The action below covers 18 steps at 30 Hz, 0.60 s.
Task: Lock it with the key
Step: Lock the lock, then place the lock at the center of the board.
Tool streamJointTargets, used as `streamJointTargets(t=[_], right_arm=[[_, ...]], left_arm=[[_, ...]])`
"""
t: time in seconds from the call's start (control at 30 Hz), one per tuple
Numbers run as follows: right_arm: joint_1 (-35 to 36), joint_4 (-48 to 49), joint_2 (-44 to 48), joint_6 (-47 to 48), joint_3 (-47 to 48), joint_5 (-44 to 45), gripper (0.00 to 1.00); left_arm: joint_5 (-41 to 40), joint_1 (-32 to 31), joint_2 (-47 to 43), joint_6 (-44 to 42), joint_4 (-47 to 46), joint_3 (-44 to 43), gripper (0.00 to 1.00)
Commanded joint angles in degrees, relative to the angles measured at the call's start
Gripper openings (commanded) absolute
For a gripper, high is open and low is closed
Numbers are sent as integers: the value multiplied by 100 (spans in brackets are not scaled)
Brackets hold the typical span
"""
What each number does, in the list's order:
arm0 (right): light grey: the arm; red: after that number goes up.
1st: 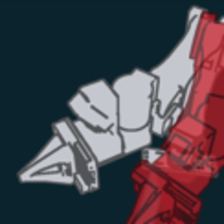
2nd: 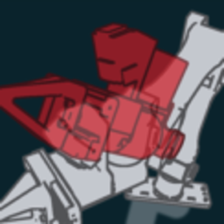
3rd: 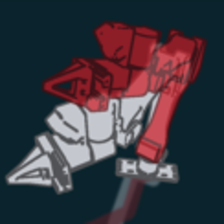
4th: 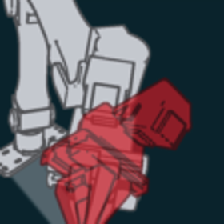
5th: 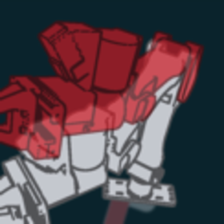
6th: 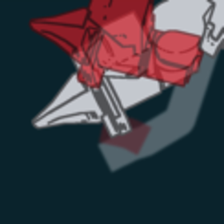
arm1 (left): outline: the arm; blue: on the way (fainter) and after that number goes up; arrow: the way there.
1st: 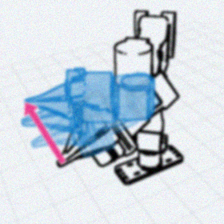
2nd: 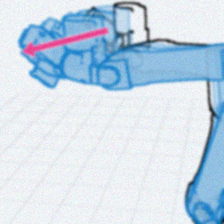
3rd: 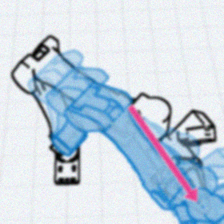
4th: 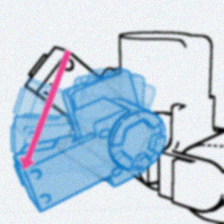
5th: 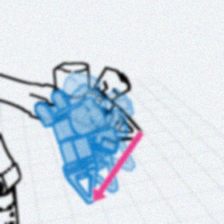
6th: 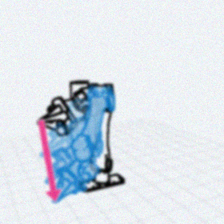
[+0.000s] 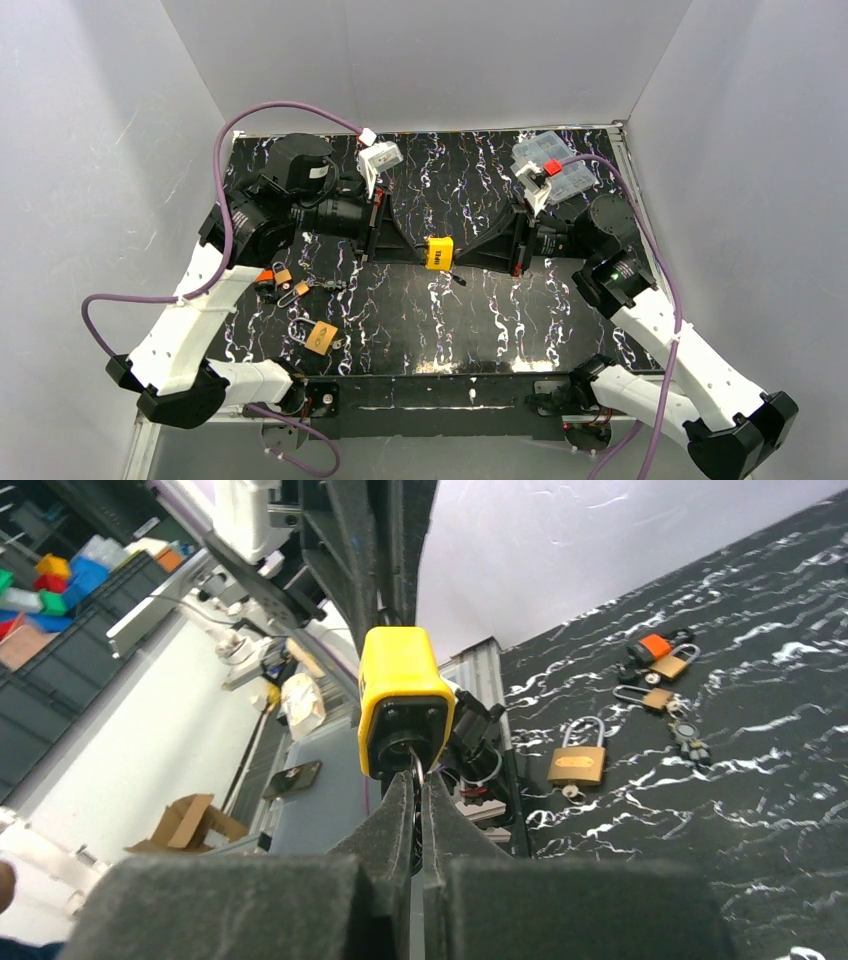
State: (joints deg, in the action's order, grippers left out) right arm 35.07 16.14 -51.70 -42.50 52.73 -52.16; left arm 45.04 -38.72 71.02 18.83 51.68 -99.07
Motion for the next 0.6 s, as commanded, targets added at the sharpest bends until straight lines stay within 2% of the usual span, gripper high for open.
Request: streamJointTargets(t=[0.0, 0.13, 0.2, 0.23, 0.3, 0.37, 0.47, 0.57], right_arm=[[-81, -539, 374, 363, 129, 171, 1], [-499, -856, 640, 382, -58, 140, 1], [-736, -1344, 735, 494, -68, 405, 1], [-857, -1967, 758, 591, -40, 986, 1], [-1005, -2567, 730, 575, -33, 1702, 1], [-1198, -3333, 590, 359, -35, 2860, 1], [-1411, -4069, 274, 62, 11, 3833, 1], [-1539, -4144, 108, -136, -155, 4441, 1]], left_arm=[[-324, 34, -301, -278, -27, -112, 0], [-608, 34, -367, -546, 221, -139, 0], [-892, 36, -350, -552, 311, -116, 0], [-1359, 31, -284, -479, 359, -97, 0], [-1991, 34, -70, -294, 438, -94, 0], [-2535, 31, 281, 76, 339, -12, 0], [-2837, 38, 906, 547, -81, 124, 0], [-2706, 12, 1424, 986, -904, 415, 0]])
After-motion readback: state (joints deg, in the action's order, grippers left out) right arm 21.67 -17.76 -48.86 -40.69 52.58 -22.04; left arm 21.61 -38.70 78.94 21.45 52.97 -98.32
